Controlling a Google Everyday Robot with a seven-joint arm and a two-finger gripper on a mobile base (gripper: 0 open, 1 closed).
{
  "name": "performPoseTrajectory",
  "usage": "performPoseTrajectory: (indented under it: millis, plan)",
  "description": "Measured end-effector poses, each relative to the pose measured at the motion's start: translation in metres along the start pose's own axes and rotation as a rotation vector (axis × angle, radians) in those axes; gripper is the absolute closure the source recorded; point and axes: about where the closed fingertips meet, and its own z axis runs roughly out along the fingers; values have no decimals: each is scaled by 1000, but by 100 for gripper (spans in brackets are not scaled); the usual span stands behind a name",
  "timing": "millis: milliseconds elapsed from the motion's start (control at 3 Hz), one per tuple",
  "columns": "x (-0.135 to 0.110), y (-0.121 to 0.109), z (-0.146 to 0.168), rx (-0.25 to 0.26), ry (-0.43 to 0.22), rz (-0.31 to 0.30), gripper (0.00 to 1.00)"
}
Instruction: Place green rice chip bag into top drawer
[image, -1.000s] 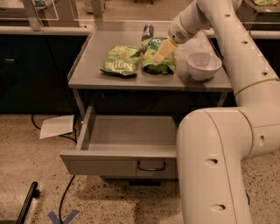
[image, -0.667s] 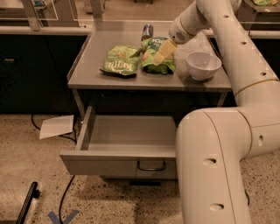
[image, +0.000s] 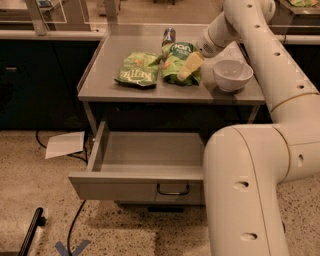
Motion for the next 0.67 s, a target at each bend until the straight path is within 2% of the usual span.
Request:
performPoseTrajectory:
  millis: [333, 667]
  plan:
    - [11, 0, 7, -5, 18, 25, 0]
    - [11, 0, 8, -5, 18, 25, 18]
